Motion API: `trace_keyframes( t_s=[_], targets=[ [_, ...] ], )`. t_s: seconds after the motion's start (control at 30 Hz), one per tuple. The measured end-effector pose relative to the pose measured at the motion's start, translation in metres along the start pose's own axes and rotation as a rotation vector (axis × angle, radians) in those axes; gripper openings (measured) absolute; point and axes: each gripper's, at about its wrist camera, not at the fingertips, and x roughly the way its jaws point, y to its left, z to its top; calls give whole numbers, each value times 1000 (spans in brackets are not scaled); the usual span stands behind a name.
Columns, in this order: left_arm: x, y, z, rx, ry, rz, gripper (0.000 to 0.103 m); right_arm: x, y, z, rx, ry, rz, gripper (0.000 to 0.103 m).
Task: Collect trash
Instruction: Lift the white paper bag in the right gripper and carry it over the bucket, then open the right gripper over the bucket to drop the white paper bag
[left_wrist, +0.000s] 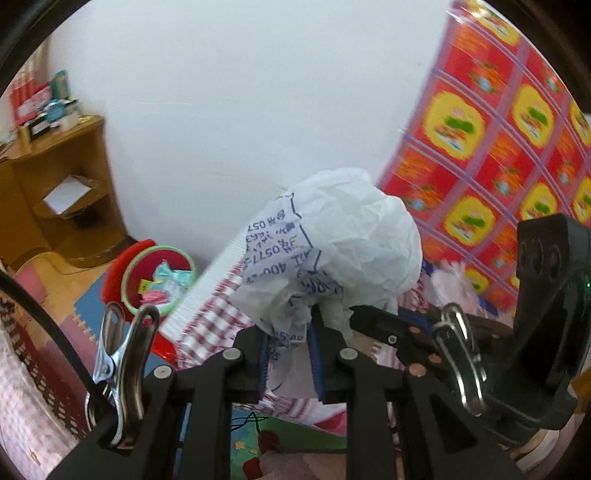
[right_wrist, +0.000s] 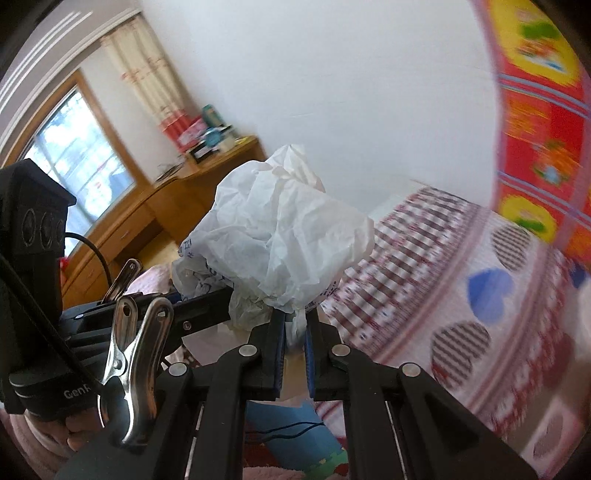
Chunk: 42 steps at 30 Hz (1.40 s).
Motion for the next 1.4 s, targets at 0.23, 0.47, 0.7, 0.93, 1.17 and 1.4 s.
trace_keyframes(
  t_s=[0.23, 0.47, 0.7, 0.93, 1.17, 1.4],
  targets=[
    [0, 42, 10, -103, -32, 101, 19, 49, 17, 28, -87, 63, 86, 10],
    [2, 90, 26, -148, -54, 172, 19, 101, 43, 56, -155, 98, 143, 10],
    [16, 145, 42, -169, -53, 178, 19, 156, 68, 77, -164, 128, 141, 10],
    [49, 211, 58, -184, -1, 145, 19, 220, 93, 92, -148, 186, 114, 10],
    [94, 276, 69, -188, 54, 101, 19, 298, 105, 106, -120, 261, 73, 10],
    [145, 327, 77, -216, 117, 33, 19, 371, 107, 116, -137, 352, -2, 10]
  ],
)
